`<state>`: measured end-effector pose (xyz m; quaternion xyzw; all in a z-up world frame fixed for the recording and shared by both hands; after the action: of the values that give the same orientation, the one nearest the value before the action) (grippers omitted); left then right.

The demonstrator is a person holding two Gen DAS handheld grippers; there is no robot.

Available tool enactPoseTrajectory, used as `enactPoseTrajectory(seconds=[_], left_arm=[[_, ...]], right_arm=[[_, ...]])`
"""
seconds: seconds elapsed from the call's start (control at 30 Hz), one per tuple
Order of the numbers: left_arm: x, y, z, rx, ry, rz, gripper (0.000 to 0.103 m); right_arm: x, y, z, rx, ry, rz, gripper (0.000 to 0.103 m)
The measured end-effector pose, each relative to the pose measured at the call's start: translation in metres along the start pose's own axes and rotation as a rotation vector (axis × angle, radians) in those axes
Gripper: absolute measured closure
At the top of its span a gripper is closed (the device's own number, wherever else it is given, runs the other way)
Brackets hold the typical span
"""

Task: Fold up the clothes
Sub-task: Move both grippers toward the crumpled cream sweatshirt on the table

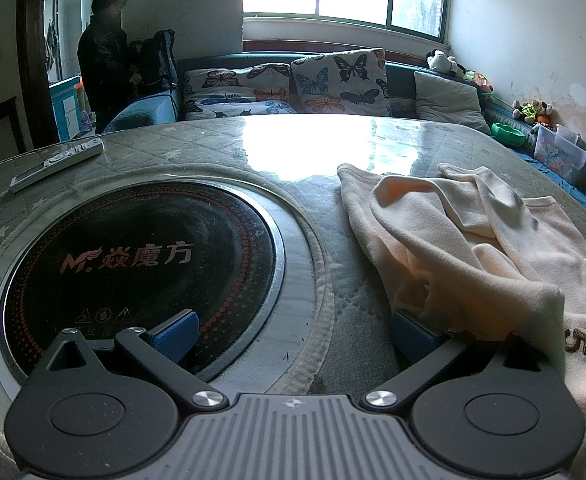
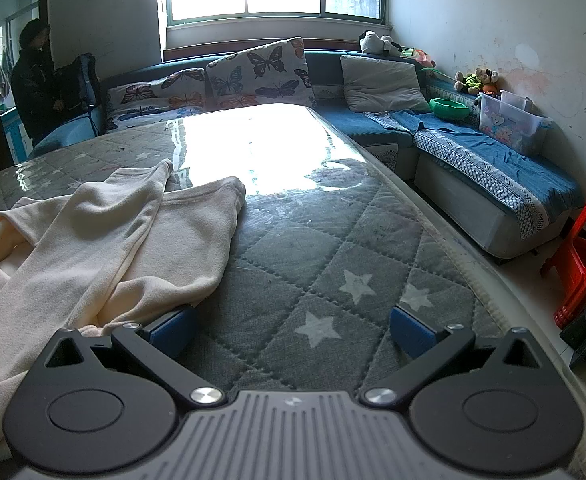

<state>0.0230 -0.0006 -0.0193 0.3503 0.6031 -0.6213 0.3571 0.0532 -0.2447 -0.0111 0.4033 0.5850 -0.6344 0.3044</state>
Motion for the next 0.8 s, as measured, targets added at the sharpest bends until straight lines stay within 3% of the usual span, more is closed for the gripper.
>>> enactPoseTrajectory(seconds=[0.47, 0.8], left_arm=[[0.001, 0.002, -0.001, 0.001, 0.0, -0.002, 0.0], [0.0, -0.005, -0.001, -0.039, -0.034, -0.032, 0.0]], right_arm=[[-0.003, -0.001, -0.003, -0.002, -0.002, -0.009, 0.0], [0.001, -0.019, -0.01, -0.074, -0.037, -0.031, 0.0]])
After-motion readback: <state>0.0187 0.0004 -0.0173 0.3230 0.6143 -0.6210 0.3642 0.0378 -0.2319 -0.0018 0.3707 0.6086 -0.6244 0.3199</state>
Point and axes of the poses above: each gripper's, at about its wrist camera, not at the fingertips, and y roughly the way its jaws point, z to its right, x to its underside, the point moved 3 cm from there along y, roughly the way its jaws point, and after that the axes turned 10 degrees about z, right-handed, at the moved point
